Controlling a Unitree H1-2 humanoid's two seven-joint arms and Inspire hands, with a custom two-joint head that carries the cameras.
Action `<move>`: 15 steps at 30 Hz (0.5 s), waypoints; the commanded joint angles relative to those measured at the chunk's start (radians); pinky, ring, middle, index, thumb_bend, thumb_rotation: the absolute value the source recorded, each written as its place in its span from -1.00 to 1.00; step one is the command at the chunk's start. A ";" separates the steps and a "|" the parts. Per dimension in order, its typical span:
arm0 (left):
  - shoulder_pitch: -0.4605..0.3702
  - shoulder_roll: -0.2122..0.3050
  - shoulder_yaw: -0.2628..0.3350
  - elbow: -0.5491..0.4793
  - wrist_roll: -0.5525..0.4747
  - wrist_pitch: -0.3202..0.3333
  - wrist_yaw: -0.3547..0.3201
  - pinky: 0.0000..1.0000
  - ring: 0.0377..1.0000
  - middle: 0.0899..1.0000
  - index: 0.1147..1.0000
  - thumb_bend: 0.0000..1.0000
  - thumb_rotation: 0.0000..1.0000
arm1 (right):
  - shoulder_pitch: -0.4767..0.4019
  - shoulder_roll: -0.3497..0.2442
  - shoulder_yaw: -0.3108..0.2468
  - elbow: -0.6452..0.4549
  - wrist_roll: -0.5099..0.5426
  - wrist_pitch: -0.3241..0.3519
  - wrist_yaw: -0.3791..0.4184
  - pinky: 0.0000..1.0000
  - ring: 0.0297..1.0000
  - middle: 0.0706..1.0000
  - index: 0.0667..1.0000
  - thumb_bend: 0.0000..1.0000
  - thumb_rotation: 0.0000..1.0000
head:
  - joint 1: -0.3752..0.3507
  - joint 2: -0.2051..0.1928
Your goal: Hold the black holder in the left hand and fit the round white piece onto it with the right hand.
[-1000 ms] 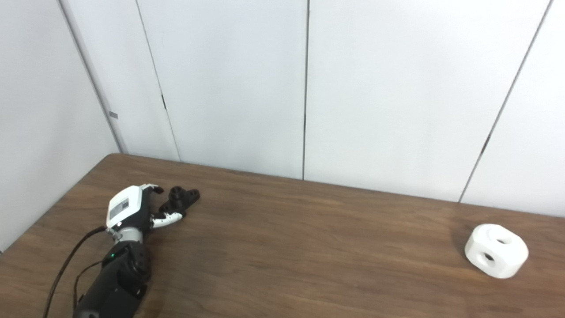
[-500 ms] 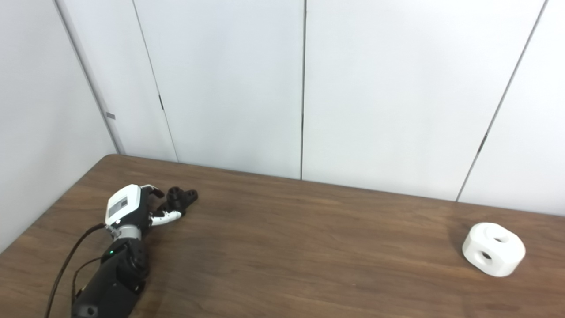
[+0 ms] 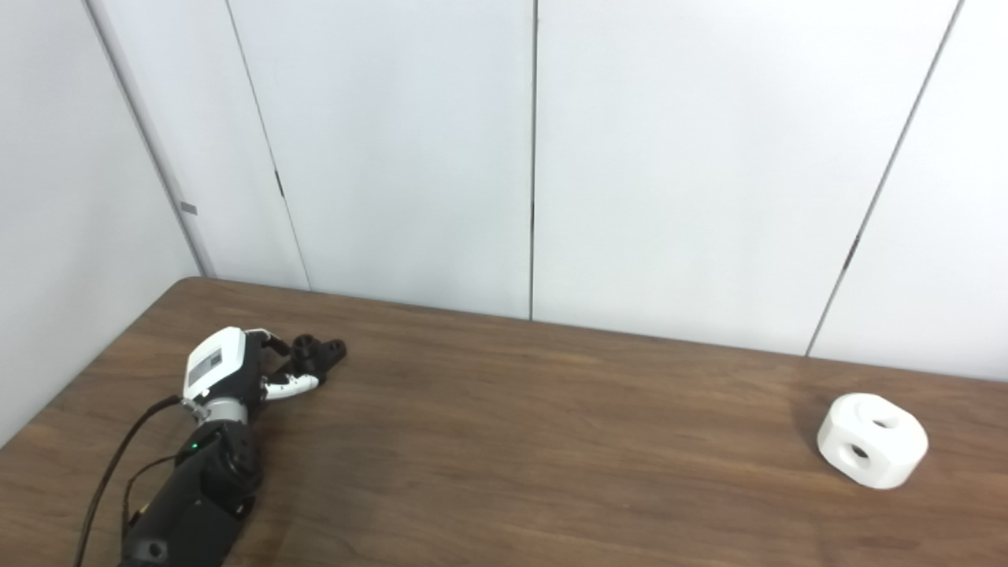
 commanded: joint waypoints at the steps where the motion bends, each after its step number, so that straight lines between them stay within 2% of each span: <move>1: -0.061 0.034 0.001 -0.008 0.002 0.007 0.009 0.91 0.77 0.59 0.18 0.67 -0.35 | 0.012 0.006 0.002 0.002 -0.008 0.011 -0.015 0.62 0.81 0.86 0.87 0.00 1.00 | 0.001 0.000; 11: -0.072 0.035 -0.004 -0.002 0.005 0.013 -0.017 0.89 0.76 0.56 0.13 0.67 -0.36 | 0.015 0.007 0.003 0.006 -0.018 0.001 -0.017 0.58 0.81 0.86 0.86 -0.02 1.00 | -0.005 -0.001; 15: -0.071 0.033 0.003 -0.006 0.011 0.014 -0.031 0.91 0.78 0.58 0.11 0.65 -0.42 | 0.015 0.007 0.002 0.008 -0.020 -0.006 -0.018 0.58 0.81 0.85 0.85 -0.02 1.00 | -0.005 0.000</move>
